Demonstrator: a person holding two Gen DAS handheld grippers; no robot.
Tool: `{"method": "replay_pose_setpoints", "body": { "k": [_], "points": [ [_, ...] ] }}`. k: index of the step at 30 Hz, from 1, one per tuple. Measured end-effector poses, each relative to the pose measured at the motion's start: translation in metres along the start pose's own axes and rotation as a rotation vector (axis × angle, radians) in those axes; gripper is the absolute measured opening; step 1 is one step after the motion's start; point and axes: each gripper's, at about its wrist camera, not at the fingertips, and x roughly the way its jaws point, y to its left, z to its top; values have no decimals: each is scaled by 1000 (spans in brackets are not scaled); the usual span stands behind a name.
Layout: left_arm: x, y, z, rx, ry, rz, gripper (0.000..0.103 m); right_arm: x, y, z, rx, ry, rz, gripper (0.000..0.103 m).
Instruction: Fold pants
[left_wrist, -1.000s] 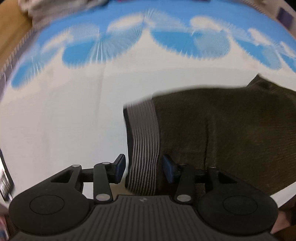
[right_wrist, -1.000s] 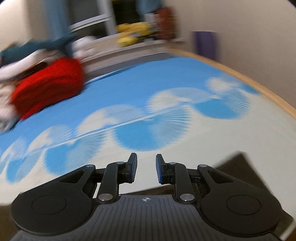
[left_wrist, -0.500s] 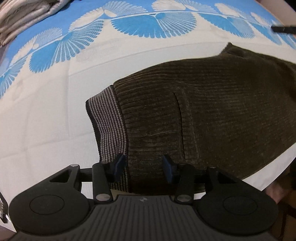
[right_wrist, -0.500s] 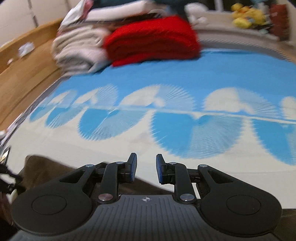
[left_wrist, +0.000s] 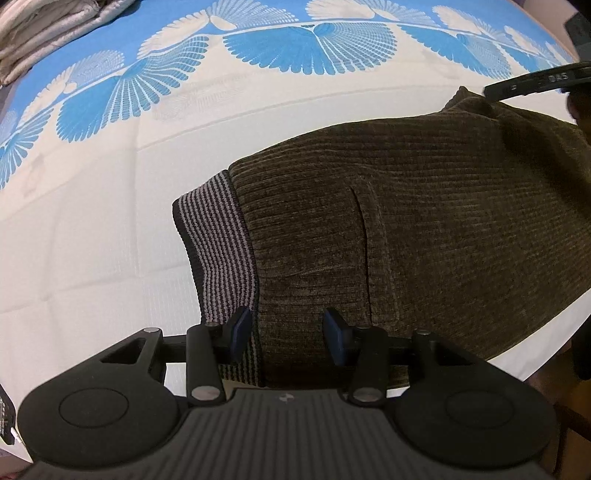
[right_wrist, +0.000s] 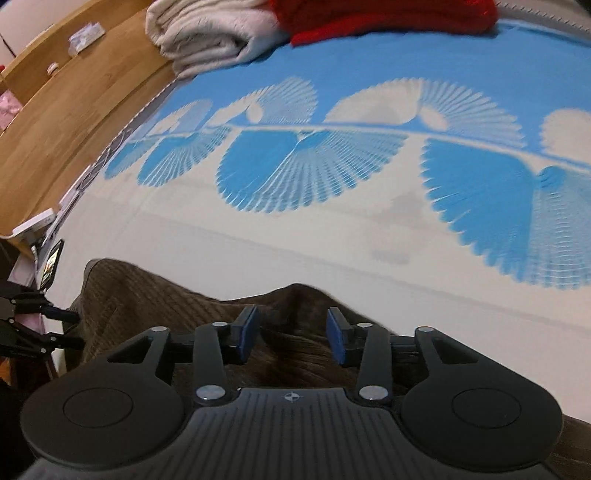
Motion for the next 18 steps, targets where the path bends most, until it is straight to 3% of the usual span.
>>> {"method": "replay_pose_setpoints", "body": {
  "k": [7, 8, 9, 13, 18],
  "points": [
    [-1, 0, 0, -9, 1, -8, 48, 41, 10, 2, -42, 112, 28, 48],
    [-1, 1, 0, -12, 1, -11, 48, 42, 13, 3, -65, 109, 25, 28],
    [-1, 1, 0, -12, 1, -13, 48, 40, 16, 5, -93, 92, 27, 17],
    [-2, 4, 1, -18, -4, -19, 48, 17, 12, 22, -54, -56, 49, 13],
    [-3, 3, 1, -21, -1, -16, 48, 29, 18, 17, -103, -25, -79, 14]
  ]
}}
